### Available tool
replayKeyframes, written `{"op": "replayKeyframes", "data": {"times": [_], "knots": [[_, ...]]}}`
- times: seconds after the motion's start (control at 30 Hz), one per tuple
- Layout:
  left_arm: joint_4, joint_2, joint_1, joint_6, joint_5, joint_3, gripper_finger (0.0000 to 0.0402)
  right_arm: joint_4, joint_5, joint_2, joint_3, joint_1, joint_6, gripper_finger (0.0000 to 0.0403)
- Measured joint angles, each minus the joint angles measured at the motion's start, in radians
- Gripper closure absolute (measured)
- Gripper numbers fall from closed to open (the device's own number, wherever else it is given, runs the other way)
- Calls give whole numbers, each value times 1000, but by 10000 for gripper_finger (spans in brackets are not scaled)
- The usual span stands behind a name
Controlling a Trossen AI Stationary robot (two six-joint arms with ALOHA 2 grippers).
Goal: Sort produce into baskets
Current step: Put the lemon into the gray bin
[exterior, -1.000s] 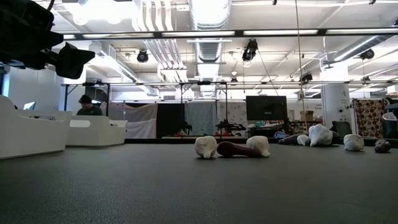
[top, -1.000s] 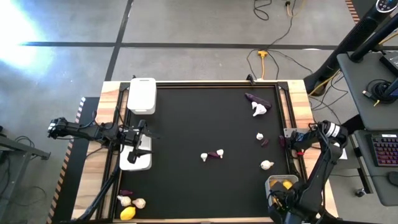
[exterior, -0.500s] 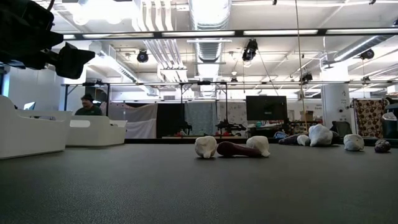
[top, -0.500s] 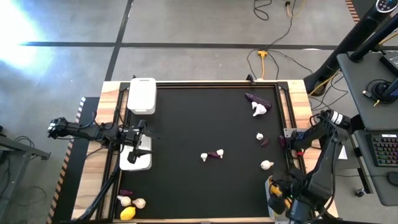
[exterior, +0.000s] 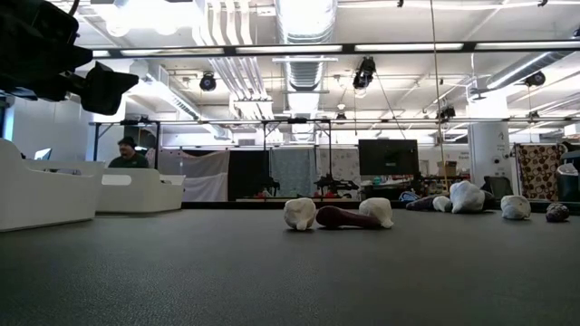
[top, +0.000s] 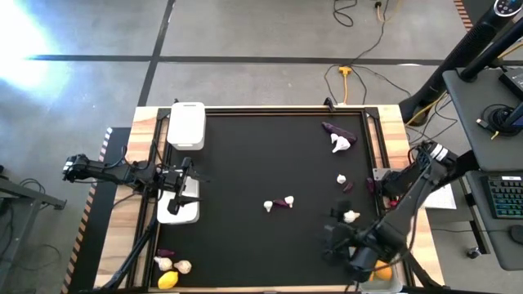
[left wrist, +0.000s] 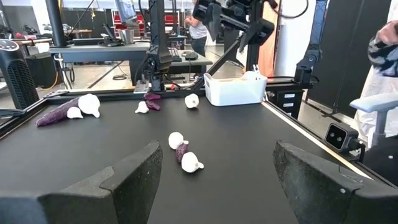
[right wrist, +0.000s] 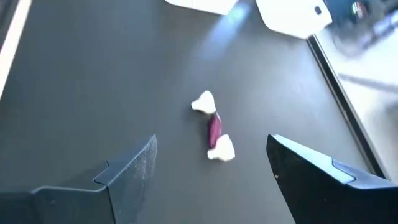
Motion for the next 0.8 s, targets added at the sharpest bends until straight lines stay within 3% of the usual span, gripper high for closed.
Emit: {"op": "replayKeyframes", "data": {"times": [0.23,0.4,0.53,0.8], "knots": [[0,0,0,0,0,0,114,293,-85,0,-69,-115,-394,110],[2,0,0,-4,-1,0,114,316,-113,0,-67,-236,-649,110],[87,0,0,-63,-49,0,114,319,-113,-18,-61,-353,-744,116],[301,1,-3,-211,-45,0,114,351,-129,-28,-49,-547,-929,127]]}}
